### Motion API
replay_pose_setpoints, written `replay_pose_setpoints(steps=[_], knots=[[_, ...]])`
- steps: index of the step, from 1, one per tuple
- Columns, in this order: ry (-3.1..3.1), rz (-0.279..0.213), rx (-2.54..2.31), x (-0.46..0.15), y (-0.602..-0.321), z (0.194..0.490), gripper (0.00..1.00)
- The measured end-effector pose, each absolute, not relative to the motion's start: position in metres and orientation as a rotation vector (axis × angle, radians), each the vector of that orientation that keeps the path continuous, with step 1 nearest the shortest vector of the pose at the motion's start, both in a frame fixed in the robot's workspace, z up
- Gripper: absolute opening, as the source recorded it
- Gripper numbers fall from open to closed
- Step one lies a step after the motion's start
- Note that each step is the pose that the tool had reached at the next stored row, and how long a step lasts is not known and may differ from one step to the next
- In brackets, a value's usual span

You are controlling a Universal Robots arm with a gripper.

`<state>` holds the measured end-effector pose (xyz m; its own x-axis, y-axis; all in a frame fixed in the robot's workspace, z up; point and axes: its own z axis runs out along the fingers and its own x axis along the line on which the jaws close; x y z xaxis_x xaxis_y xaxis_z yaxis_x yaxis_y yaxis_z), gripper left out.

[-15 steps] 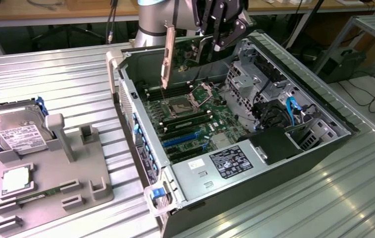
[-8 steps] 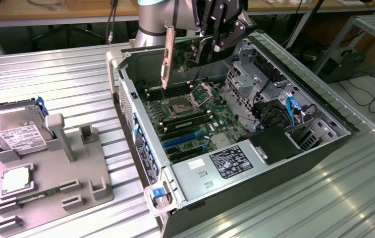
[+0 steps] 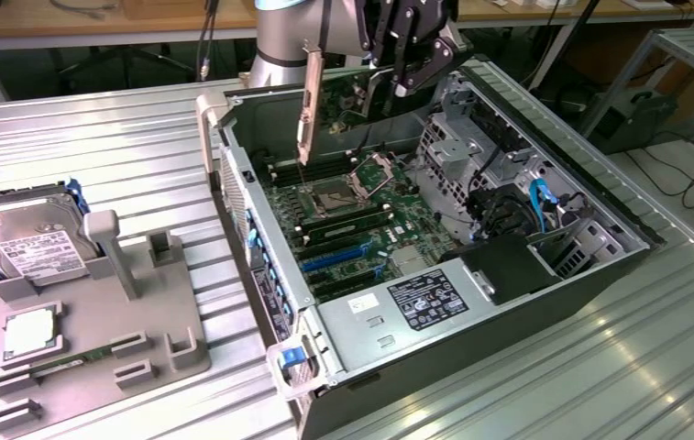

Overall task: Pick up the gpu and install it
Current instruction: 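Insert the gpu into the slot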

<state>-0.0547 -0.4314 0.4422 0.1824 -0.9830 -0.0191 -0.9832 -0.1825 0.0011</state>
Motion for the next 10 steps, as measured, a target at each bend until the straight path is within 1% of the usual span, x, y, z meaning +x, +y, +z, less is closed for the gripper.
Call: replay_pose_setpoints(steps=[10], knots=[[2.08, 0.023, -2.339, -0.0547, -0.4314, 0.4395, 0.28]])
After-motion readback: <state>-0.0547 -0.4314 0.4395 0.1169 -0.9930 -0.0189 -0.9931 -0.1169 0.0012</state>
